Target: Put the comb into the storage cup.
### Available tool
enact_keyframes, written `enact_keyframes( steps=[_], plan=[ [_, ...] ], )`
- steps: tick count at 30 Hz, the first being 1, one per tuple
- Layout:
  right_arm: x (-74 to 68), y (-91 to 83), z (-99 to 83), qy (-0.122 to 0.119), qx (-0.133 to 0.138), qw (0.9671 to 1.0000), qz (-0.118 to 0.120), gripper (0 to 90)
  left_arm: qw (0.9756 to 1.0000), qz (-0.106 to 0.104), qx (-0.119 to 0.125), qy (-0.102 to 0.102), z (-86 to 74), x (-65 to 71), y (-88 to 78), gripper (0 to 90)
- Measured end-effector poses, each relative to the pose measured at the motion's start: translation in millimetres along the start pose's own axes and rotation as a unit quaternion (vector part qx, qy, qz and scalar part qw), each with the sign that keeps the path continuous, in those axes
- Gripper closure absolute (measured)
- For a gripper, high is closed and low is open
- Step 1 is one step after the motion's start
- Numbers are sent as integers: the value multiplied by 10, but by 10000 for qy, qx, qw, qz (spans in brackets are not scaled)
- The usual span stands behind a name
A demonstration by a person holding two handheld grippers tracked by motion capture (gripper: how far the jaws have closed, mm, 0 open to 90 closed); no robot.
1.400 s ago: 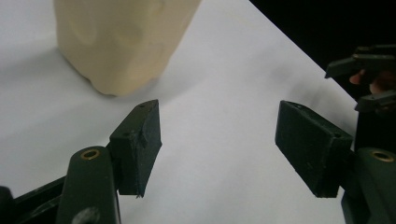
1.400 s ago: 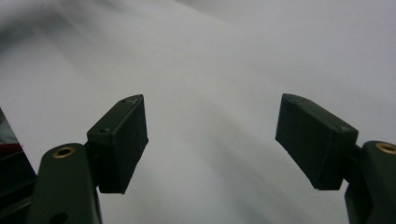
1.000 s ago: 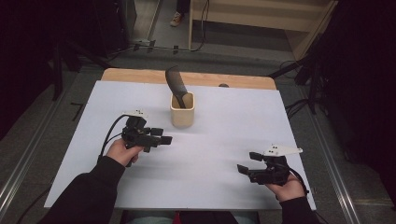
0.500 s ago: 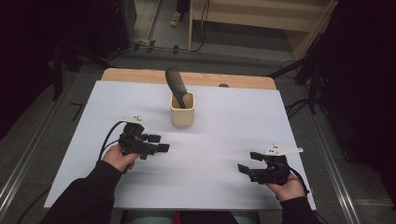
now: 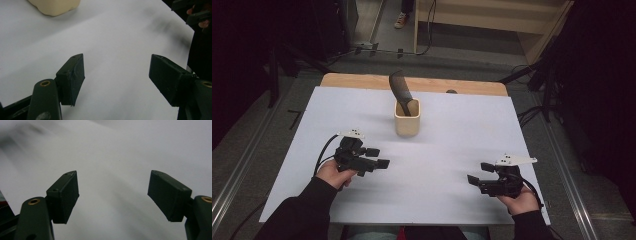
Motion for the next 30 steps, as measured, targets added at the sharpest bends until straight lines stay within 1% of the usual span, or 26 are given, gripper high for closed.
enact_keyframes(
  steps=[1,5,6,8,12,15,16,22,27,30],
  plan=[
    [4,0,-1,15,11,10000,-3,228,10000,30,-27,26,-20,13,-11,293],
    [7,-1,-5,18,-5,10000,-13,228,10000,39,-45,69,-51,29,-30,293],
    [12,0,-7,36,3,10000,-23,228,9999,81,-5,94,-75,43,-40,293],
    [17,-1,-8,35,0,10000,-19,227,9999,91,6,113,-99,47,-53,293],
    [25,-2,-11,65,-11,10000,-40,227,9999,128,-5,106,-144,49,-83,293],
    [30,-2,-13,67,-21,10000,-33,227,9998,160,-16,131,-164,49,-102,293],
    [32,-1,-15,105,-15,9999,-45,227,9997,182,-15,139,-185,52,-120,293],
    [43,5,-22,161,-20,9998,-70,226,9995,266,-3,193,-248,63,-161,292],
    [55,6,-25,166,-23,9998,-92,225,9992,331,-27,227,-280,59,-190,293],
    [64,6,-29,165,-28,9998,-96,225,9990,378,20,223,-309,61,-227,292]
  ],
)
Point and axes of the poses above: each handheld gripper's, and its own axes: y roughly forward along the jaws, z roughly out of its top, x roughly to its right, the point moved 1 cm from there along y, roughly forward along the jaws, and after that the axes turned 2 degrees about z, right-handed, at the moved point
